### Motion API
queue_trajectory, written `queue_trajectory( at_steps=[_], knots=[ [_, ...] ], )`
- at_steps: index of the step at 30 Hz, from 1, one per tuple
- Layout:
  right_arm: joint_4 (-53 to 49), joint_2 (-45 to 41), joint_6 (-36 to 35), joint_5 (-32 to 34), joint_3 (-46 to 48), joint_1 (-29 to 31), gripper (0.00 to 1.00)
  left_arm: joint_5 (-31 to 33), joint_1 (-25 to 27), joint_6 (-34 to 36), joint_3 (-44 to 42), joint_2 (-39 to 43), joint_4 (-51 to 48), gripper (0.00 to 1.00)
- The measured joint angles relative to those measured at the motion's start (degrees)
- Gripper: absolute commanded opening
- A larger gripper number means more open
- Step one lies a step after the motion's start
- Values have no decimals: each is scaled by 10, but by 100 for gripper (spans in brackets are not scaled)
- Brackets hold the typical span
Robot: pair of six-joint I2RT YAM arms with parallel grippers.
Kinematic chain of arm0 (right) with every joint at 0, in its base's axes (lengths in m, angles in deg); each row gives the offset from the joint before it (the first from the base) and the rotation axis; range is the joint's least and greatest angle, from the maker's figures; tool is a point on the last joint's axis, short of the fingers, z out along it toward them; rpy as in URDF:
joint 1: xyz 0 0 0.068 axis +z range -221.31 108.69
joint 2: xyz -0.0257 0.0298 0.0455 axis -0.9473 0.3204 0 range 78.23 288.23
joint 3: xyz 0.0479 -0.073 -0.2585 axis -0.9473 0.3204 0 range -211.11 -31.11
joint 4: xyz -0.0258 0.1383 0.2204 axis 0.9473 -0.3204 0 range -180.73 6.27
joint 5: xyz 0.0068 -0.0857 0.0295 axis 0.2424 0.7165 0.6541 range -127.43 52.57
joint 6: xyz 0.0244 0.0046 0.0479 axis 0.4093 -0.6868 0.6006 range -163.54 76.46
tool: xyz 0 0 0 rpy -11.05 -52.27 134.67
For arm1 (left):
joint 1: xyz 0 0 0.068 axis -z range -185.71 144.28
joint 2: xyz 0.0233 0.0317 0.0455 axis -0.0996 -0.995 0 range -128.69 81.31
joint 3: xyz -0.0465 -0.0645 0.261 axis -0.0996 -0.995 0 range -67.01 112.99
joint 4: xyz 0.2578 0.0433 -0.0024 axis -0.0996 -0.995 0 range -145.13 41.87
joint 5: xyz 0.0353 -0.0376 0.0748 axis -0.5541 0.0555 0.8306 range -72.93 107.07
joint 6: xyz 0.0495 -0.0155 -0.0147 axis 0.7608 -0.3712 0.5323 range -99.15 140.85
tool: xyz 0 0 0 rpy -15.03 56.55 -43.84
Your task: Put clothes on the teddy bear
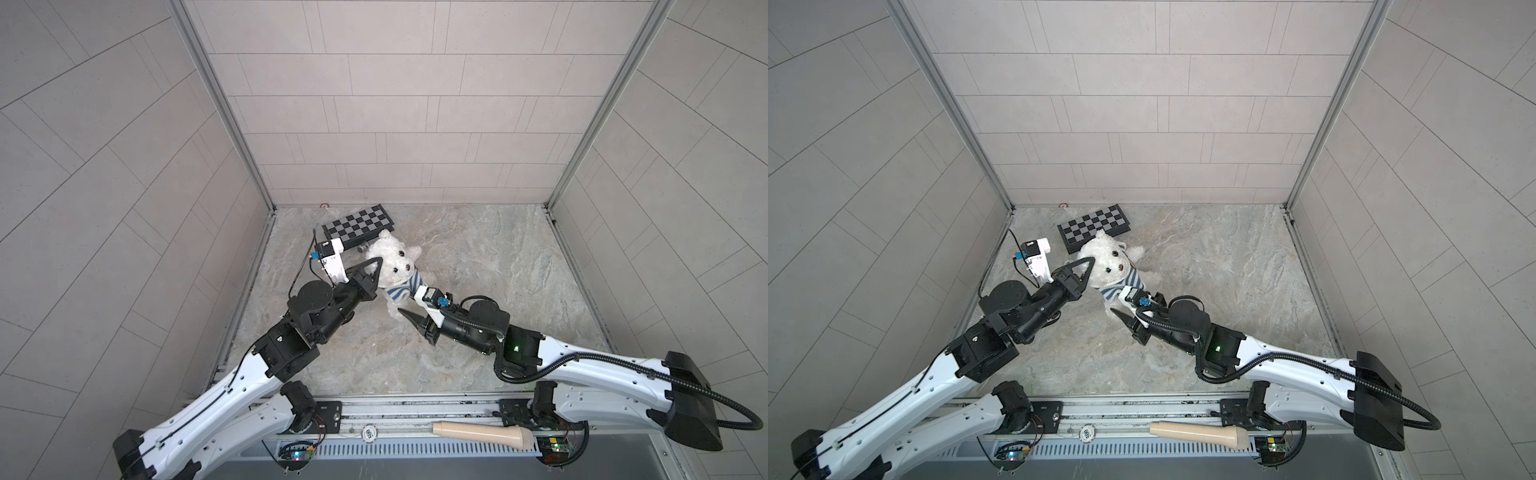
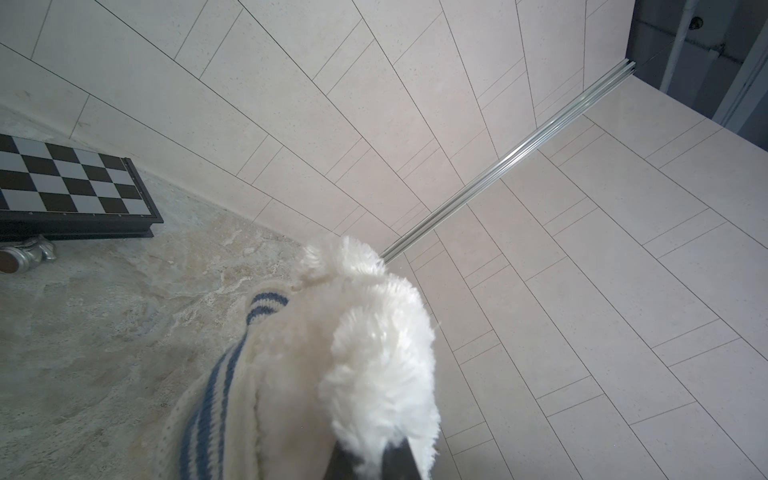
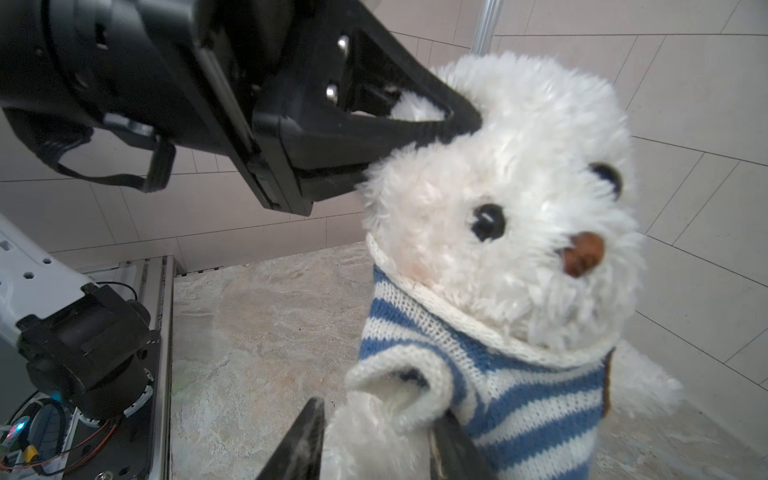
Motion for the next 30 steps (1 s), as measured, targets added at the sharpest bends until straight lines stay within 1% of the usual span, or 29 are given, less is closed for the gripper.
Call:
queue_trajectory(
  at_steps=[4,8,10,15,16,22,30],
  knots=[
    [4,14,0,16,-4,0,33,0,0,-2,-2,-1,0,0],
    [7,15,0,24,-4,0,27,0,0,-2,-2,-1,0,0],
    [9,15,1,27,-4,0,22,-1,0,-2,-2,-3,3,0],
    [18,19,2,36,-4,1,2,-2,4,-4,-2,-6,4,0],
    [18,19,2,36,-4,2,0,-2,4,-4,-2,-6,4,0],
    [9,16,-5,35,-4,3,0,-1,4,-4,-2,-6,4,0],
    [-36,-19,-29,16,18,14,0,-1,4,-3,-2,-2,3,0]
  ],
)
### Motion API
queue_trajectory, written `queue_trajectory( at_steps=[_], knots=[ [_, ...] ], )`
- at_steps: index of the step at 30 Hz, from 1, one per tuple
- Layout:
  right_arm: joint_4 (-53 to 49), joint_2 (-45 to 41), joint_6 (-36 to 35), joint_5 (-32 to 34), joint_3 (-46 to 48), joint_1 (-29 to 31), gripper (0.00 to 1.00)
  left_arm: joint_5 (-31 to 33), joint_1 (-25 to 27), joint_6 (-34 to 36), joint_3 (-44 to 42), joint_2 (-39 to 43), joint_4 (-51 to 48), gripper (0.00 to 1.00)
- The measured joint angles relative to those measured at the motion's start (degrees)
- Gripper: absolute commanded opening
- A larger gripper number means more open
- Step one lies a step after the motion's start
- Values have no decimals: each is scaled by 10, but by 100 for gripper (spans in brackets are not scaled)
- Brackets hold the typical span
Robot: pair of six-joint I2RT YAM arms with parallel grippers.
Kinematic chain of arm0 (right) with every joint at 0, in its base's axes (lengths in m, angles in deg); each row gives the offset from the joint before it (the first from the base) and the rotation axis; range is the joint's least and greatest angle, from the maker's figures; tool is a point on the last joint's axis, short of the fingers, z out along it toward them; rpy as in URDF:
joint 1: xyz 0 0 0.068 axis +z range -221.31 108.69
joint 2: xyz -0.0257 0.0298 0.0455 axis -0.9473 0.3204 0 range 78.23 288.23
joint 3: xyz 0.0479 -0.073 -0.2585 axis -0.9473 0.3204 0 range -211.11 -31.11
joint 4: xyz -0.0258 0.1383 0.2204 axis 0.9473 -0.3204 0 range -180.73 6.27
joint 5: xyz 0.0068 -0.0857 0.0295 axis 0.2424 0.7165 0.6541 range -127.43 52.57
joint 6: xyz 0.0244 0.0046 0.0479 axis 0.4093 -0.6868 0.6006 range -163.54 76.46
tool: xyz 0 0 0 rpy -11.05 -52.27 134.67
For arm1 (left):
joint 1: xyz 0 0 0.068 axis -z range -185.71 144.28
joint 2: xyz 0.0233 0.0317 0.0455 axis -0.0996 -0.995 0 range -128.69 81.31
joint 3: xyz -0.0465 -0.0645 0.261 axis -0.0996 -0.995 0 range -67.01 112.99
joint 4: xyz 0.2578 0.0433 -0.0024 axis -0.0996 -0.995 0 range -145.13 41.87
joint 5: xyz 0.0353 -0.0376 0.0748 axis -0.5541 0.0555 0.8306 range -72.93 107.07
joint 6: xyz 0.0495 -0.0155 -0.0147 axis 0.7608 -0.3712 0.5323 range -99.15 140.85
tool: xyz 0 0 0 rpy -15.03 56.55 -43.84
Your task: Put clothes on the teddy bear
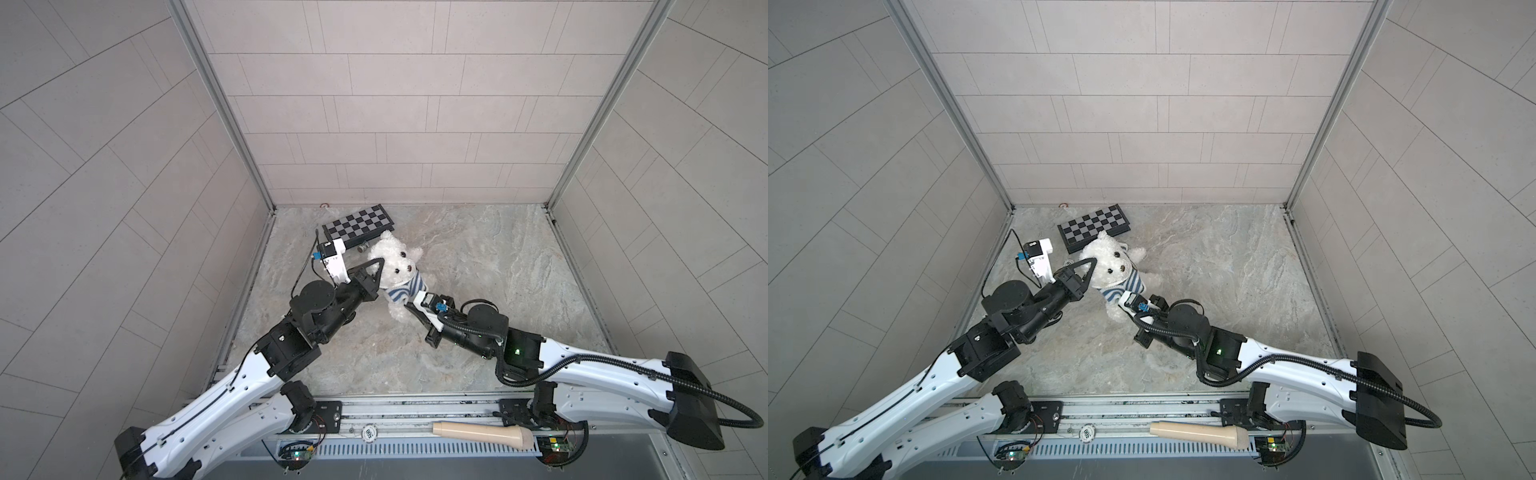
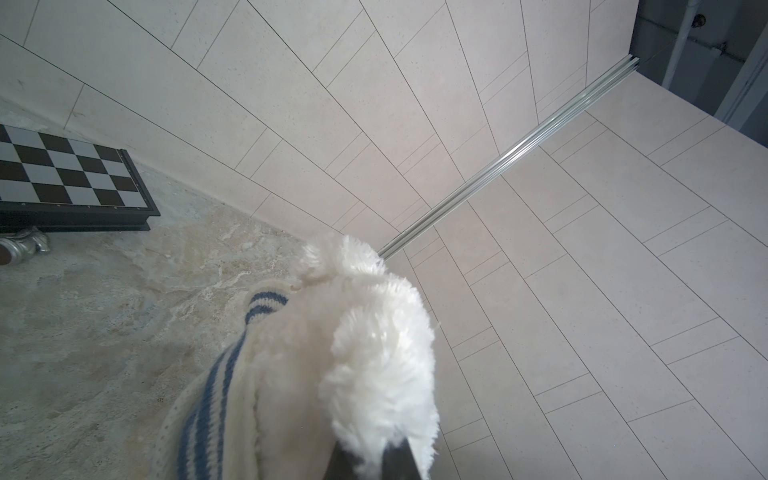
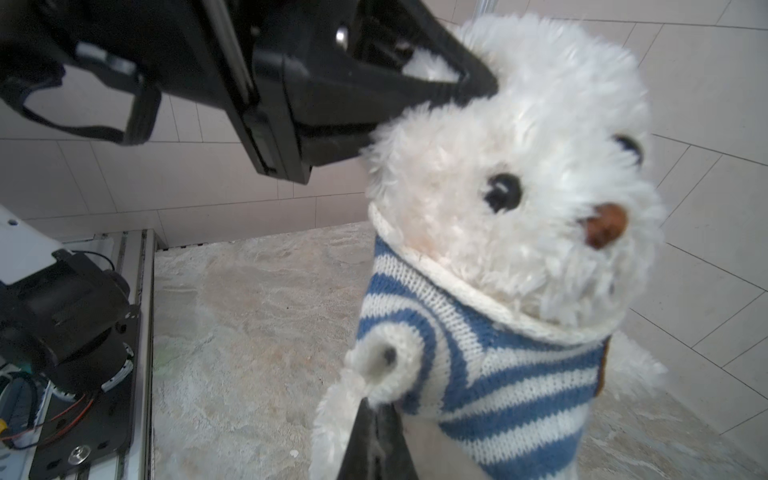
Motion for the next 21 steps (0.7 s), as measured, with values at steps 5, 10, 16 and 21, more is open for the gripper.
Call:
queue_trajectory(
  at_steps=[5,10,16,21],
  knots=[
    [-31,-2,-2,-27,8,0,0,0,2,1,0,0,-4,0],
    [-50,-2,-2,-38,9,0,0,0,3,1,3,0,-12,0],
    [-54,-6,-2,-42,30,0,0,4,4,1,6,4,-34,0],
    [-55,-9,11,-39,47,-10,0,4,4,9,8,10,-45,0]
  ],
)
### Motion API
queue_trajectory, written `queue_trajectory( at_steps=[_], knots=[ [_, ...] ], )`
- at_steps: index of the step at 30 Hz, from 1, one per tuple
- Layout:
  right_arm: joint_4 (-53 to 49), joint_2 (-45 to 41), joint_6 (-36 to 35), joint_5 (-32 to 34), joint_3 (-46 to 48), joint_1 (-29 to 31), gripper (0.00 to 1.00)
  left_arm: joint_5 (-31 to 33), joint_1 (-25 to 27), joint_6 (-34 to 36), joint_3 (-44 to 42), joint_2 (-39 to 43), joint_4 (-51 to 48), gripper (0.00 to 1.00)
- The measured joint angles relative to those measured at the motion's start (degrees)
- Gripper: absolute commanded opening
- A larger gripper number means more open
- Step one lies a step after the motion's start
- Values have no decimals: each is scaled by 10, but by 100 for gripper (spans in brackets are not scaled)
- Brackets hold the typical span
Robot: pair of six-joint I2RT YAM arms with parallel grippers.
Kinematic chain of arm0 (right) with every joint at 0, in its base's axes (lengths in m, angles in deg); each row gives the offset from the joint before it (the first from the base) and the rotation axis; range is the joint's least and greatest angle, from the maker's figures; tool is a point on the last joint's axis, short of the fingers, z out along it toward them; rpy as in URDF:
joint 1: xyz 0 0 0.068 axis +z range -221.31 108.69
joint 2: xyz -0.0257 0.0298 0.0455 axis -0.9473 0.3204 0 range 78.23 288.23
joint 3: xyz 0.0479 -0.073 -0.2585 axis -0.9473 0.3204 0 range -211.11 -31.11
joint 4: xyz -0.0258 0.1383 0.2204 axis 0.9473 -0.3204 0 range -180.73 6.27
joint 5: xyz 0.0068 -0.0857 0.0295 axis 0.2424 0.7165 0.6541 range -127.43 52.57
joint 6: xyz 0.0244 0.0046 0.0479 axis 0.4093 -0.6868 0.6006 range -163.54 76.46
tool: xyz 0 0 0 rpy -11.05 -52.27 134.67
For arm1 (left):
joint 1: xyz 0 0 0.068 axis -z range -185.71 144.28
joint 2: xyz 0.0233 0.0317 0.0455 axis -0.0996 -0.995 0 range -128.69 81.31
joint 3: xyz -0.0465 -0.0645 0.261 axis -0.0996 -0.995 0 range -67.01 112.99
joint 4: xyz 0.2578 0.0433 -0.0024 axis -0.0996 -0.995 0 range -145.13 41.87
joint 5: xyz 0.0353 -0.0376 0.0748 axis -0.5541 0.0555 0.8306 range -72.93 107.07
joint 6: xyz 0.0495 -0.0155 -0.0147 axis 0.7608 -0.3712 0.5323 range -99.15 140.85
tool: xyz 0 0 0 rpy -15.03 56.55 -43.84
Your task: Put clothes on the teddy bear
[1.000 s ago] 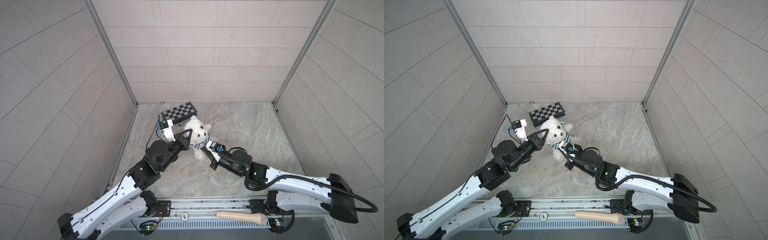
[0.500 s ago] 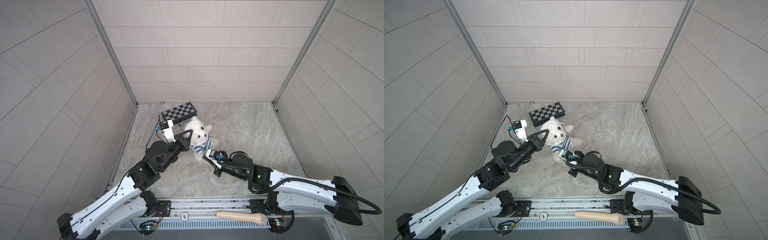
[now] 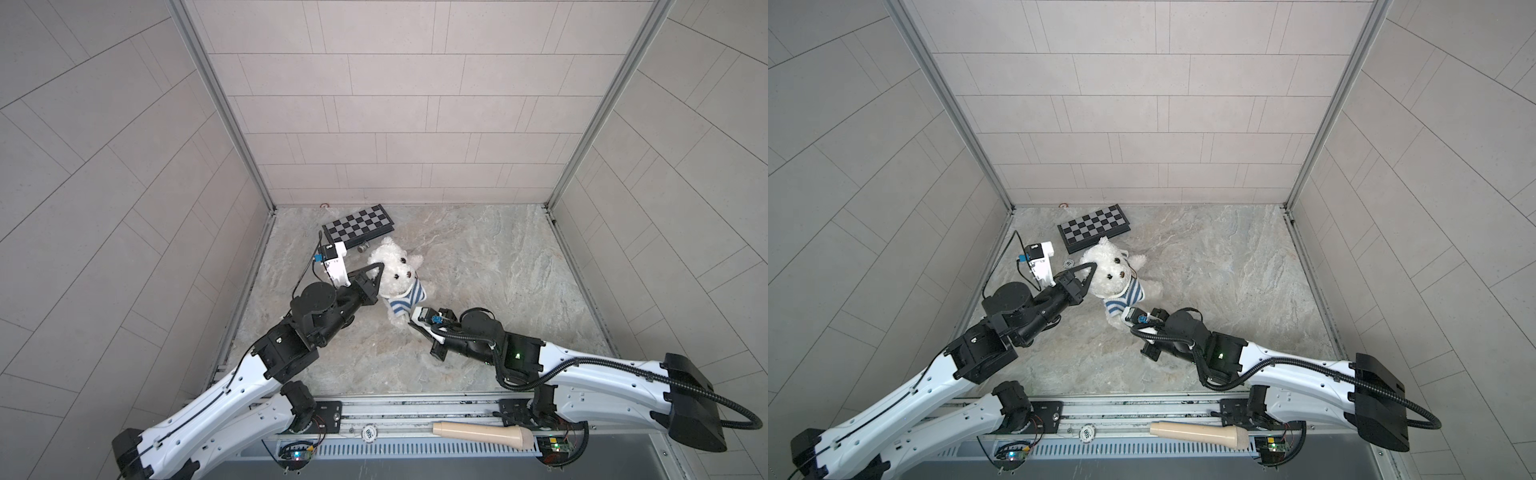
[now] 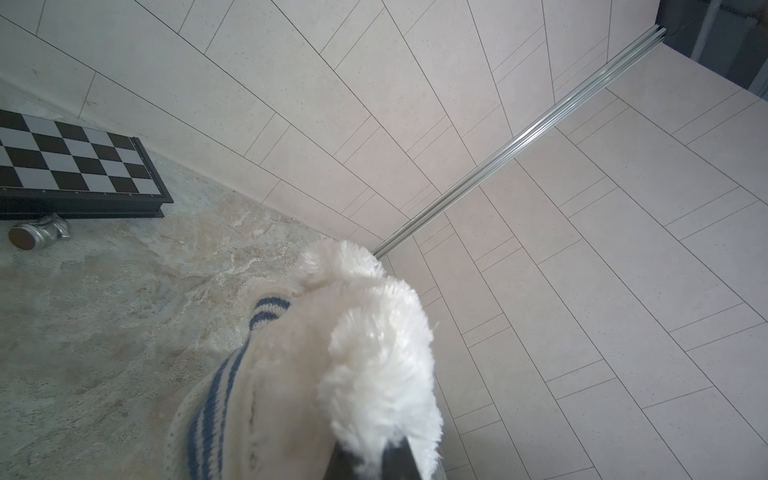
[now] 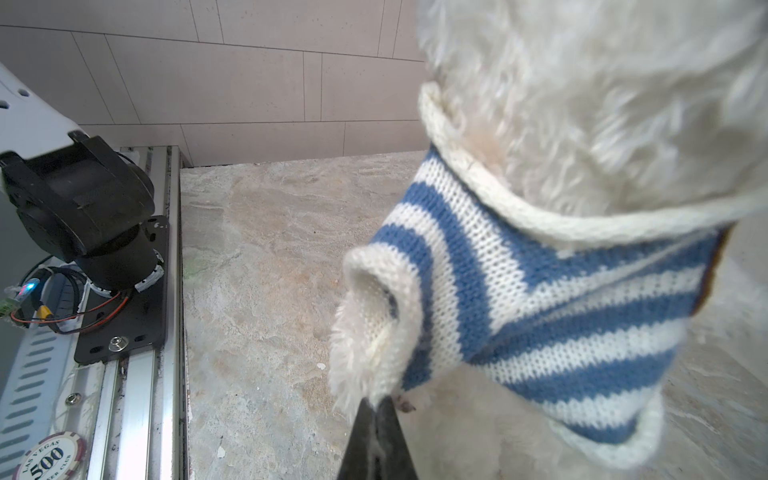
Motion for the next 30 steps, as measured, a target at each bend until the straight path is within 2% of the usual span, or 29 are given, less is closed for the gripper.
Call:
queue_trajectory(
  at_steps=[9,13,18,20,24,30],
  knots=[
    [6,-3,13,-21,7,-15,1,-43,-16,42,27,-4,-29,0],
    [-9,-19,10,-37,3,-15,22,-79,-25,106,78,-31,-71,0],
    [-69,-53,4,-59,-26,-15,45,-114,-29,236,161,-51,-136,0],
    [-93,-74,0,-65,-47,-15,50,-130,-29,291,194,-64,-167,0],
    [-132,-113,-13,-68,-87,-15,54,-162,-30,381,222,-88,-224,0],
    [-181,-123,-63,-46,-157,-16,61,-180,-30,465,225,-119,-301,0]
  ],
)
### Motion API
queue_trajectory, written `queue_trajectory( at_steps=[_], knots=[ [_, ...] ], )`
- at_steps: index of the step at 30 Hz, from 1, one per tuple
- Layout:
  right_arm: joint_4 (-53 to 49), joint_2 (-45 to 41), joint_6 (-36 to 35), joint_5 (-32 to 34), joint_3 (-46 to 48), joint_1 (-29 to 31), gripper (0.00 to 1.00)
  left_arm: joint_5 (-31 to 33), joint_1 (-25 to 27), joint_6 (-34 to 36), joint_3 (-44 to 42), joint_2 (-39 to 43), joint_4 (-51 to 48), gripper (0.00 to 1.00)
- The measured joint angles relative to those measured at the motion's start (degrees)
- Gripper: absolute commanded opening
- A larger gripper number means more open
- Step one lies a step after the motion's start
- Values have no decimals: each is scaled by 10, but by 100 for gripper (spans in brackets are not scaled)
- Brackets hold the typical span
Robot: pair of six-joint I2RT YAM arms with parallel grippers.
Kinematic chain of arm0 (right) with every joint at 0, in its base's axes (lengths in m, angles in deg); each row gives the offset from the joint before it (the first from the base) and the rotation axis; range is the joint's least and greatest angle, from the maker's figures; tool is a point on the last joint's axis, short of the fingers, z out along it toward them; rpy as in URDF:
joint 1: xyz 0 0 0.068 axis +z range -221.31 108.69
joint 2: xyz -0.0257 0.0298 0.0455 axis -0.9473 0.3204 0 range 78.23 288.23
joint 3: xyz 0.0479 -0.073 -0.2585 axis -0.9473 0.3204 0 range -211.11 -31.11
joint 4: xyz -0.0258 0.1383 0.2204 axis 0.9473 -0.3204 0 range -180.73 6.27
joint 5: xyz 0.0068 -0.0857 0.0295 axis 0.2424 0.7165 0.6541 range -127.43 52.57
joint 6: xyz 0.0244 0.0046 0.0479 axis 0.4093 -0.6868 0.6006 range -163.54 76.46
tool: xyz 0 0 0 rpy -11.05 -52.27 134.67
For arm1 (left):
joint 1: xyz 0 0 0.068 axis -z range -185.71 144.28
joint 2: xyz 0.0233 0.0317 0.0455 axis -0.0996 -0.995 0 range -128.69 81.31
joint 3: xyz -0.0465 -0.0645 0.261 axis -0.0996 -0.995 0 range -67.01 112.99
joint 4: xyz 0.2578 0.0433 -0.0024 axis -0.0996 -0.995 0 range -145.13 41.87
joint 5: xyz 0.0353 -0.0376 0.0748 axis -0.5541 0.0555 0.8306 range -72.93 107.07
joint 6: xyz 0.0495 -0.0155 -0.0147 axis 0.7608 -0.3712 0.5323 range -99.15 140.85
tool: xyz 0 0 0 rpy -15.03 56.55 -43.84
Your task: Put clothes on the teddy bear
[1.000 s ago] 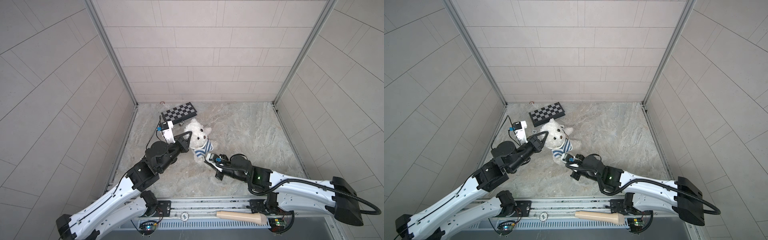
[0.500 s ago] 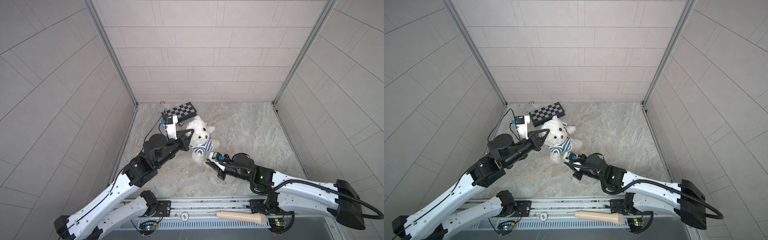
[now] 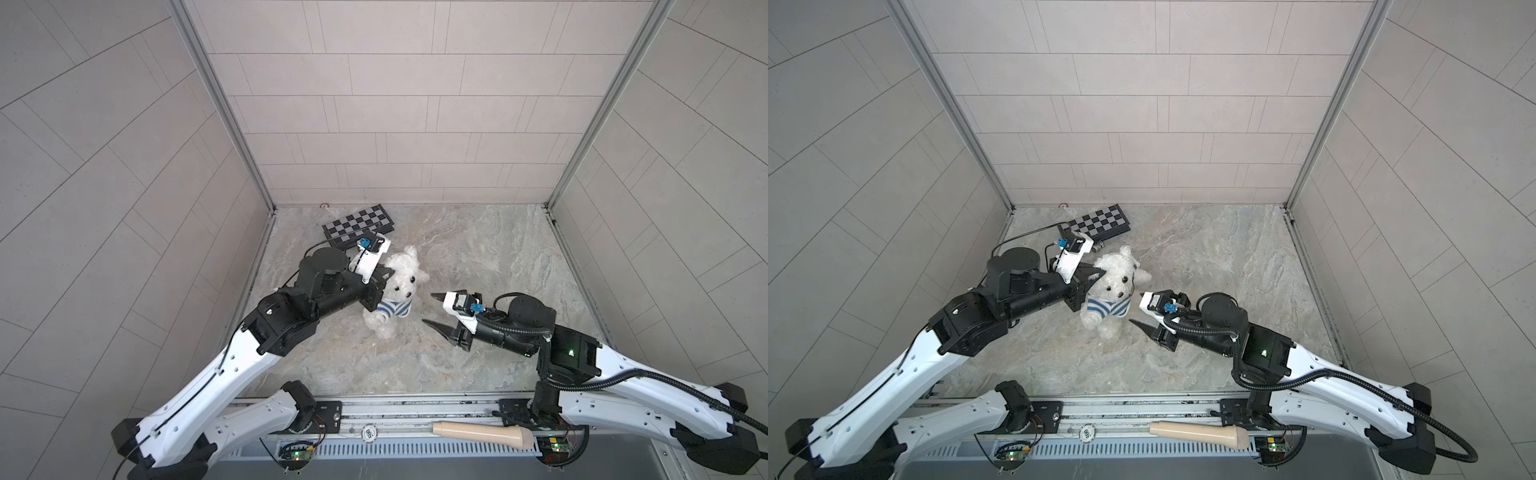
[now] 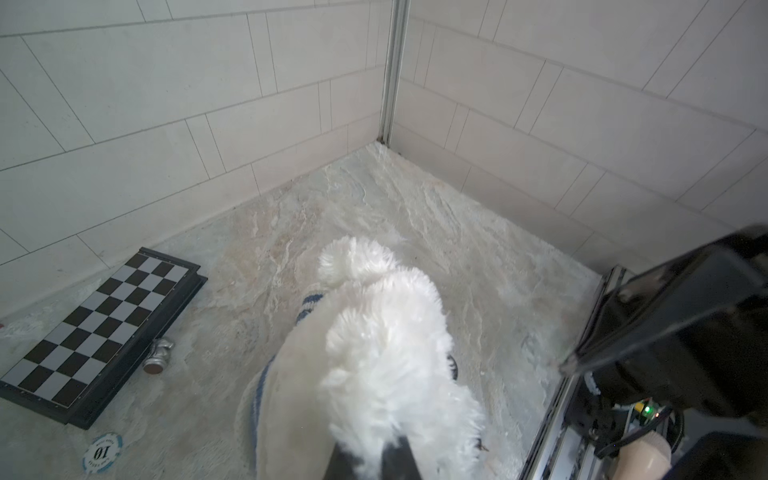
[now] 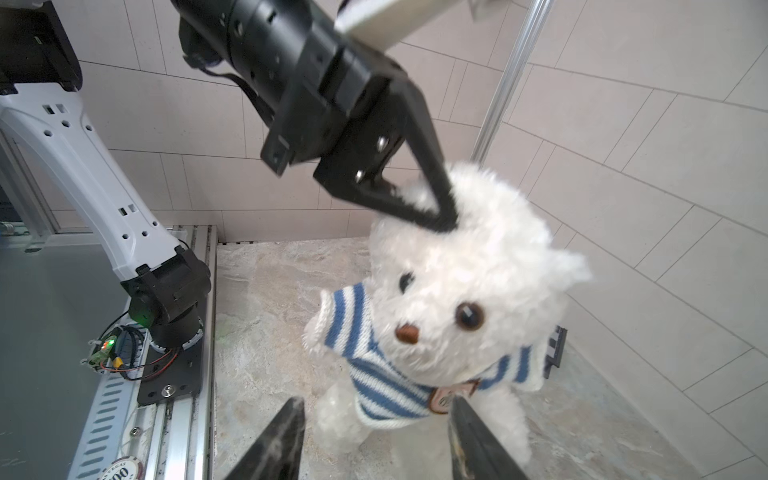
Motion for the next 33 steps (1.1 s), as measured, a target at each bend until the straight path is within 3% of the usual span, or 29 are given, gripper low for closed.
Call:
queue_trajectory(
  at_steps=[8,17,25,30,31,33],
  knots=[
    [-64,86,-60,0,-85,-52,76,-17,36,73,-11,-1,-26,0],
    [-112,149,-107,-72,-141,-79,73,-53,55,121,-26,5,-26,0],
    [-130,186,-122,-112,-151,-85,45,-64,57,132,-35,8,-20,0],
    [-129,190,-127,-125,-142,-87,17,-68,57,131,-50,14,-11,0],
    [-123,189,-128,-127,-135,-87,13,-69,57,130,-55,15,-9,3],
    [-104,185,-126,-129,-112,-87,2,-69,57,125,-75,21,1,21]
  ],
)
